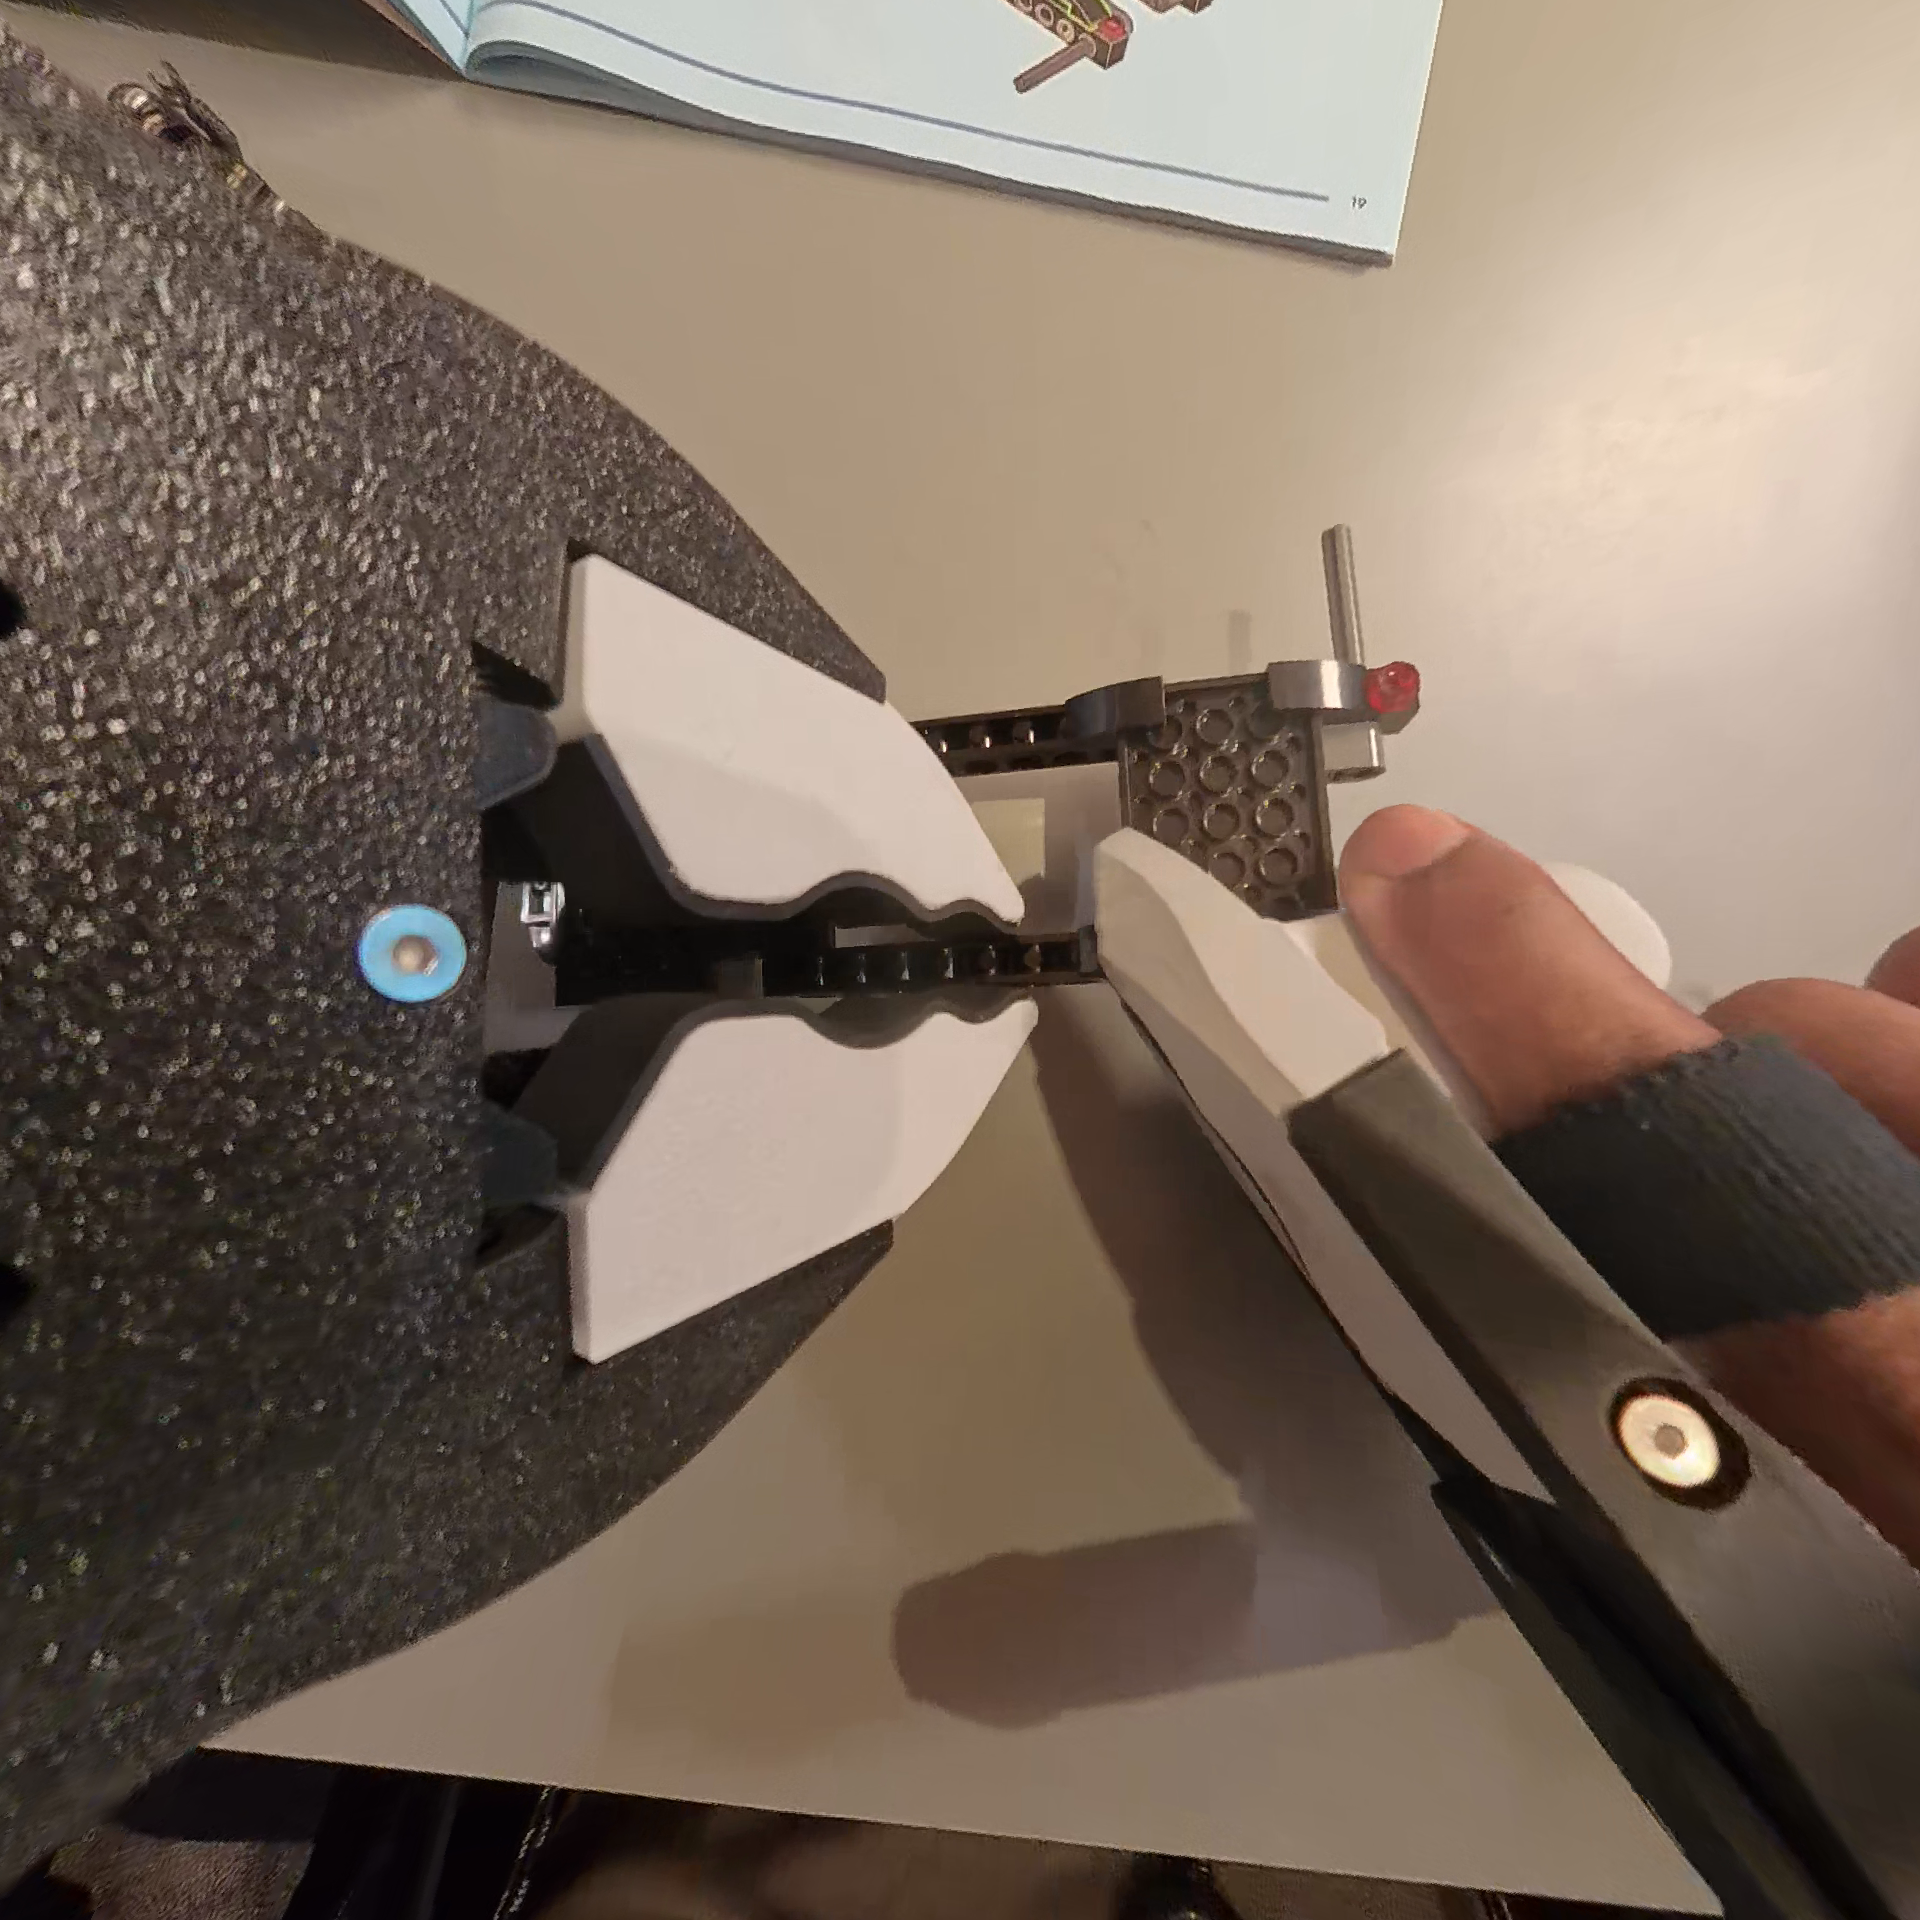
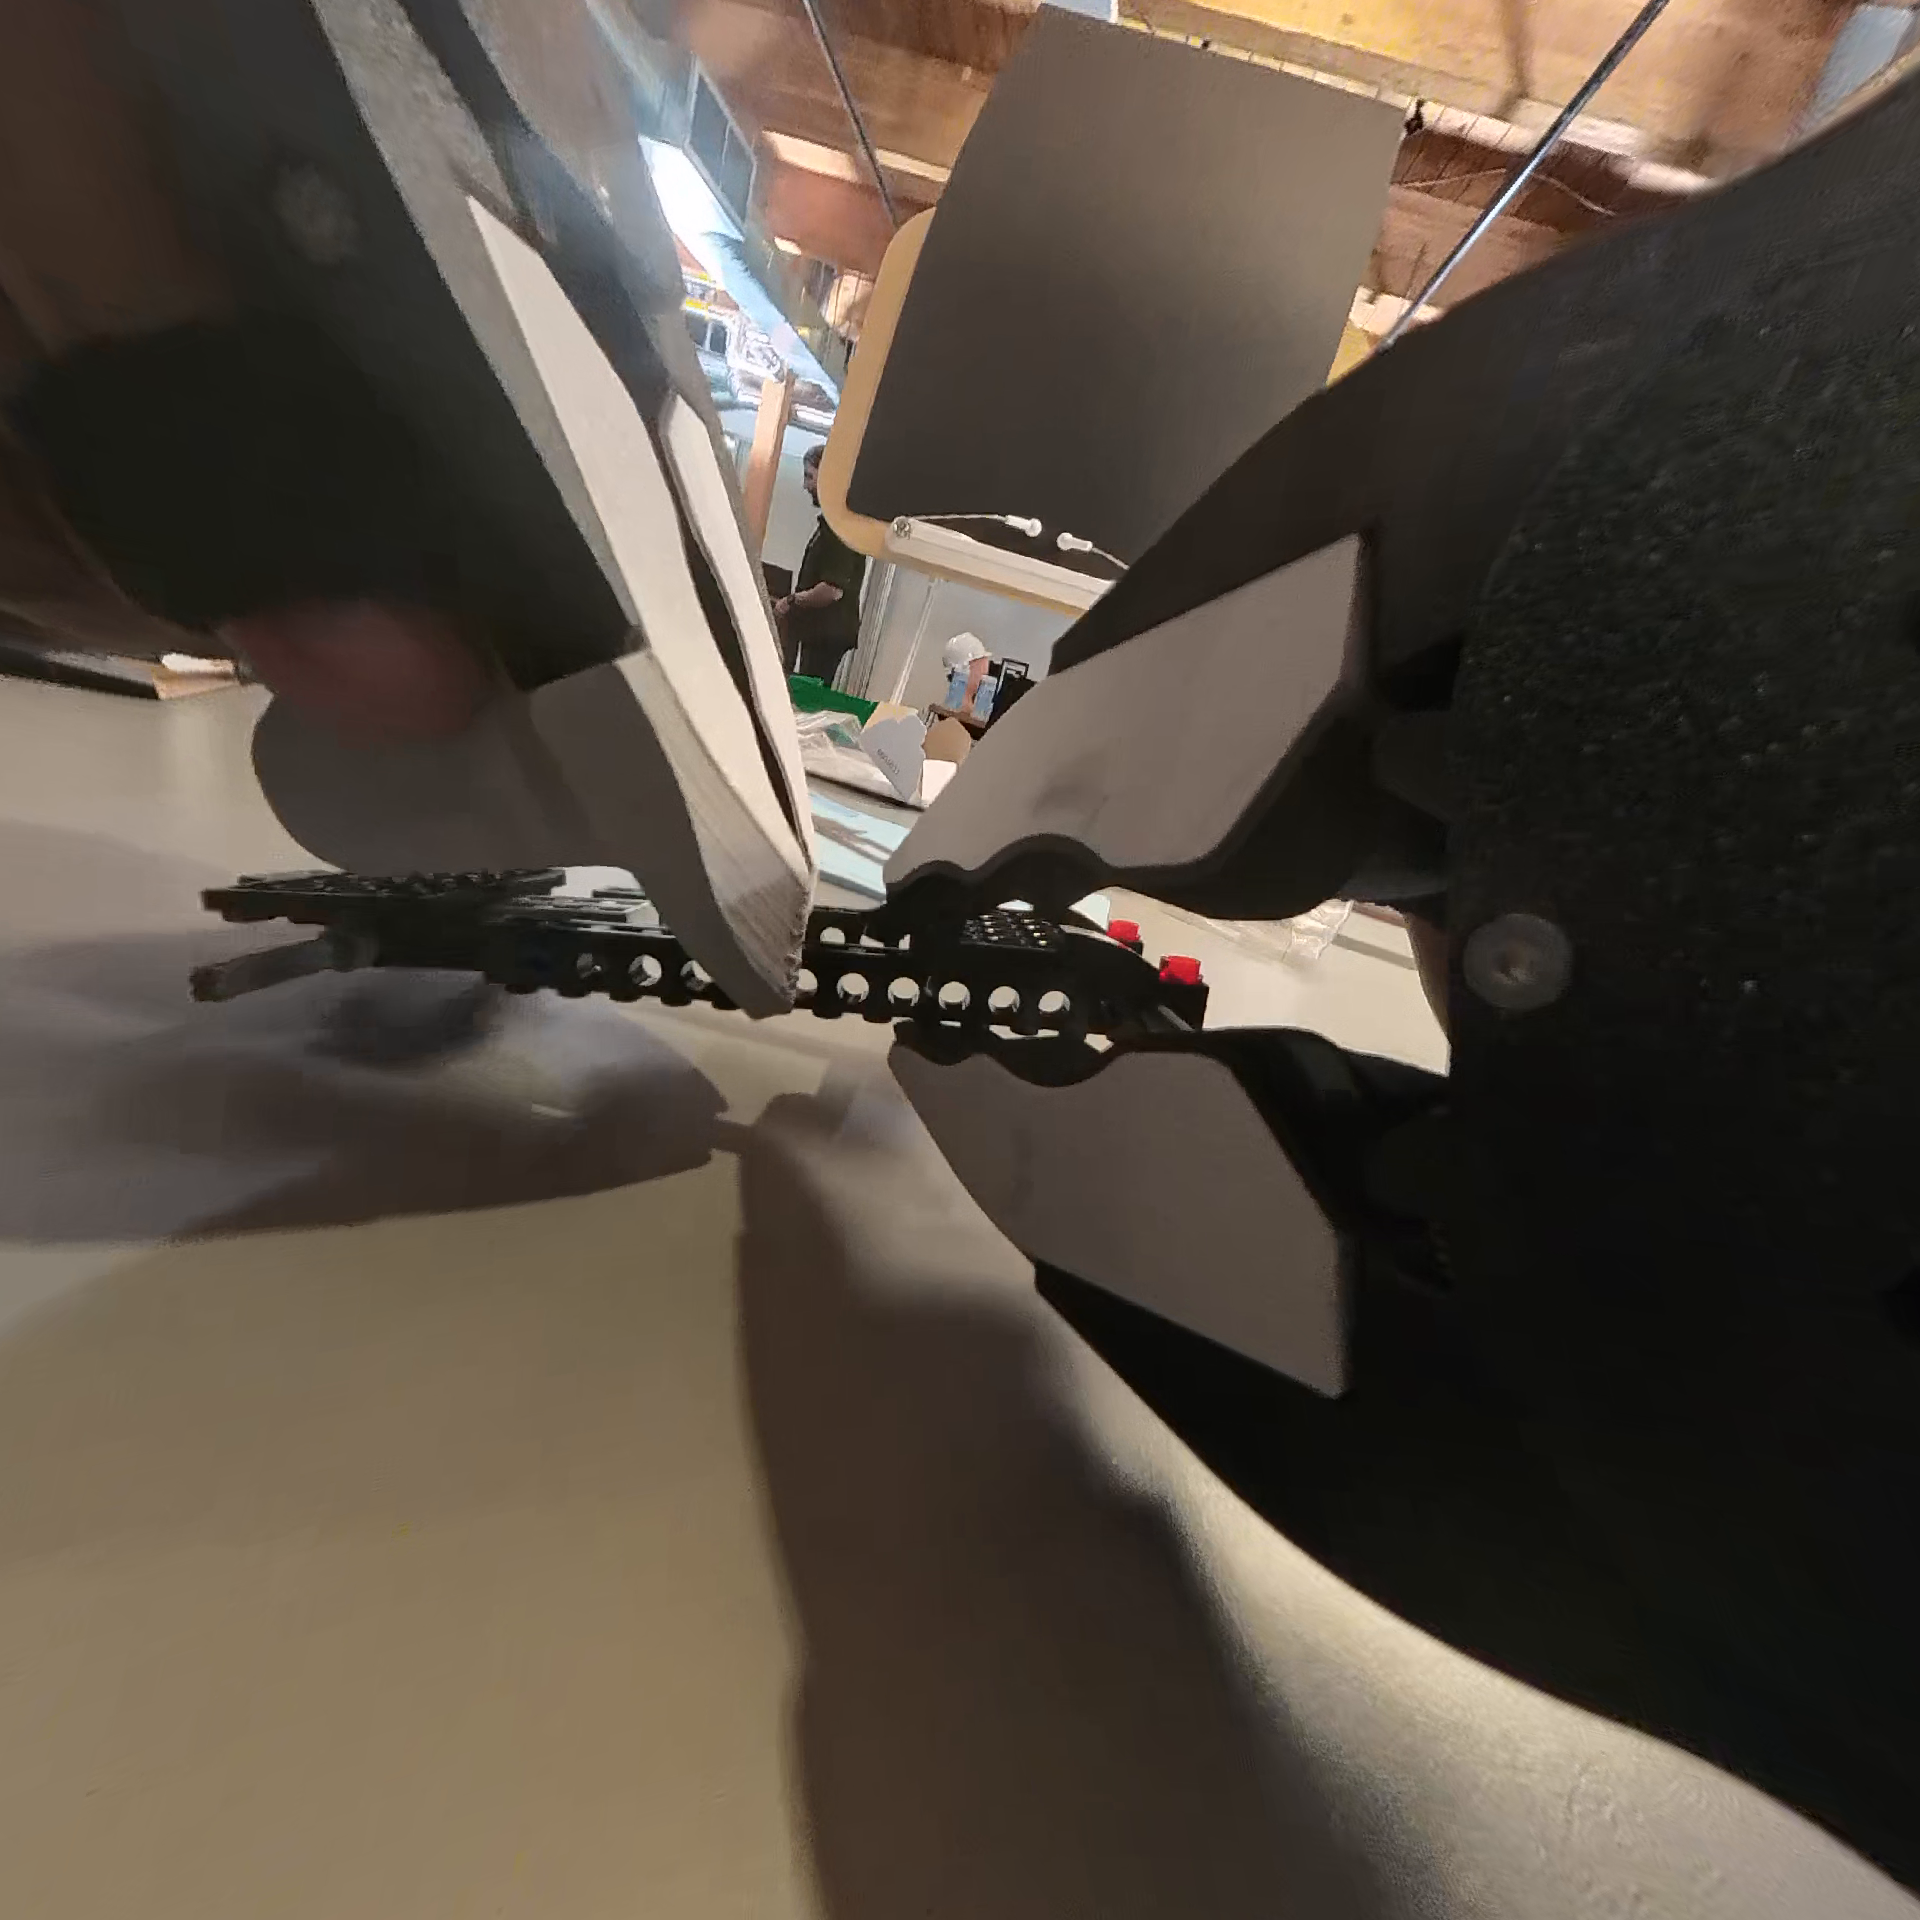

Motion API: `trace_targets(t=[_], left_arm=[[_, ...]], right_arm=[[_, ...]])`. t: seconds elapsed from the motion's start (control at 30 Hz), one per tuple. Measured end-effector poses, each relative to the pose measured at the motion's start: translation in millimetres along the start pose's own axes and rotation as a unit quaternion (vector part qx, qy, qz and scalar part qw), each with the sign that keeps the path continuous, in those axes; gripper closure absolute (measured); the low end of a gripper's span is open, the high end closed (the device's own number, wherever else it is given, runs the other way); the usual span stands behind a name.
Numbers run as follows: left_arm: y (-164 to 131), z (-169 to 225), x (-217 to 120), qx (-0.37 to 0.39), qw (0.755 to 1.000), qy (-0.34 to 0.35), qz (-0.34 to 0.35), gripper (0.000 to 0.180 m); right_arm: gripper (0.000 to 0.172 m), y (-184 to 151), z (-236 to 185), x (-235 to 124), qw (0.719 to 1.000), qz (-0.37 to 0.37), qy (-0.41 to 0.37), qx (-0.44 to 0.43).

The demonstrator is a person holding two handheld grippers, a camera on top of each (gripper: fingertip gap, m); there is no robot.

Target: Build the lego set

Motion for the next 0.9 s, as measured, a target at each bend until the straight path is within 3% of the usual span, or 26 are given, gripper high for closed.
trace_targets(t=[0.17,0.27,0.37,0.43,0.6,0.8,0.9], left_arm=[[0,0,5,0.001,1.0,-0.005,-0.008,0.173],[0,-1,4,0.001,1.0,0.004,0.006,0.173],[-1,-1,-2,0.018,0.998,0.042,0.04,0.171],[-2,-1,-13,0.023,0.99,0.112,0.08,0.163],[-7,15,-32,0.071,0.948,0.256,0.173,0.16],[-2,27,0,0.211,0.88,0.42,0.063,0.158],[-5,27,10,0.253,0.858,0.447,0.026,0.156]], right_arm=[[0.151,0,-2,1,0.999,-0.006,0.015,-0.04],[0.151,-2,1,2,1.0,-0.006,0.013,-0.019],[0.152,-6,6,4,0.999,-0.008,0.02,0.042],[0.152,-10,6,7,0.997,-0.022,0.019,0.077],[0.152,-22,7,10,0.987,-0.038,0.02,0.156],[0.152,-22,16,4,0.98,-0.034,0.006,0.194],[0.152,-24,18,-1,0.979,-0.036,-0.005,0.201]])
Point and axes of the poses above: each gripper's, where its closed fingertips meet, x out along the fingers, y out of its top, z = x × y across the jaws, the point moved 8 cm from there along -x, back along the fingers
